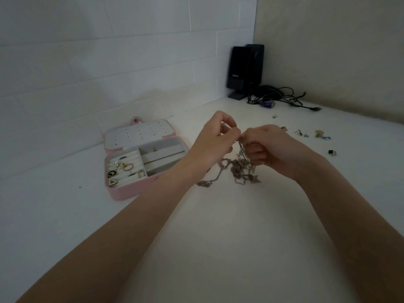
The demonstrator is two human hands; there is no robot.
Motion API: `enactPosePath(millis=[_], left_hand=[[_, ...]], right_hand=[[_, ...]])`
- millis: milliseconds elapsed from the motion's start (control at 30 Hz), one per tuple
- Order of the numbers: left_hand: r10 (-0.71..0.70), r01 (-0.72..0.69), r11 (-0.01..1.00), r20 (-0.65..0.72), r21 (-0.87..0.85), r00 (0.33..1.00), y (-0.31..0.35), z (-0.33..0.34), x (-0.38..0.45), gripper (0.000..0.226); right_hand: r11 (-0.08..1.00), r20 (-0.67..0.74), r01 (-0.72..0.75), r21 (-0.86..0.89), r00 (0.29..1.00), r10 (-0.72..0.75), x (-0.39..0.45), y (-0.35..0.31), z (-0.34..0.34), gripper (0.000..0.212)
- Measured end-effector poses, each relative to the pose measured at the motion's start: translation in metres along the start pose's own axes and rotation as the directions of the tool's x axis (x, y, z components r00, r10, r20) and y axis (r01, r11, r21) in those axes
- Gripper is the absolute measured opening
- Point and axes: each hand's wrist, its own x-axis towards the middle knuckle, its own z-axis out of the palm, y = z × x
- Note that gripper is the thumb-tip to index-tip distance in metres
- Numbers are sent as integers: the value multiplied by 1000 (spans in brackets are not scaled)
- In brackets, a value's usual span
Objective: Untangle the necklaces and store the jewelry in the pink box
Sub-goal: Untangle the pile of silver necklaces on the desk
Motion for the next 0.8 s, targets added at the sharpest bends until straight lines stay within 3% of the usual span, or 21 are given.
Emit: enactPosePath(millis=[100, 233, 400, 533, 633, 800], left_hand=[[-48, 46, 998, 56, 48, 997, -1, -2, 0, 8], [-188, 192, 981, 160, -9, 969, -1, -5, 0, 7], [-211, 192, 972, 142, 133, 967, -3, -9, 0, 9], [-208, 210, 976, 35, -54, 977, 0, -11, 3, 15], [-244, 241, 960, -6, -143, 970, 0, -9, 4, 19], [-343, 377, 871, 158, -316, 926, 3, -14, 6, 21]], right_hand=[[998, -23, 54, -32, 998, -55, -1, 0, 1, 36], [989, -112, 133, -70, 984, -140, 0, 4, 4, 25], [986, -116, 131, -101, 983, -143, 1, 6, 10, 14], [993, -64, 117, -8, 991, -117, 0, 3, 10, 41], [996, -10, 79, -30, 997, -79, -1, 2, 8, 41], [981, -34, 86, -172, 995, -93, -1, 3, 5, 34]])
